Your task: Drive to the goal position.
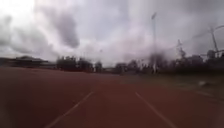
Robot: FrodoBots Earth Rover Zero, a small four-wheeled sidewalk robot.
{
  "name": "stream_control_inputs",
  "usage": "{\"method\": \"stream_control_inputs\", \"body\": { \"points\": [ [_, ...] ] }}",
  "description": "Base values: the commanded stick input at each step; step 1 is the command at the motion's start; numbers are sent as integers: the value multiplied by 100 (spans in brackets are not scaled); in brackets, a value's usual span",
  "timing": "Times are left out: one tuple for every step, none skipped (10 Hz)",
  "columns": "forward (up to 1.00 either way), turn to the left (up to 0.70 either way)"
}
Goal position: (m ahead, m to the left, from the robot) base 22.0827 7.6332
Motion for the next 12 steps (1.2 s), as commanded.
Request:
{"method": "stream_control_inputs", "body": {
  "points": [
    [85, 0],
    [85, 0],
    [85, 0],
    [85, 0],
    [85, 0],
    [85, 0],
    [85, 0],
    [85, 0],
    [85, 0],
    [85, 0],
    [85, 0],
    [85, 0]
  ]
}}
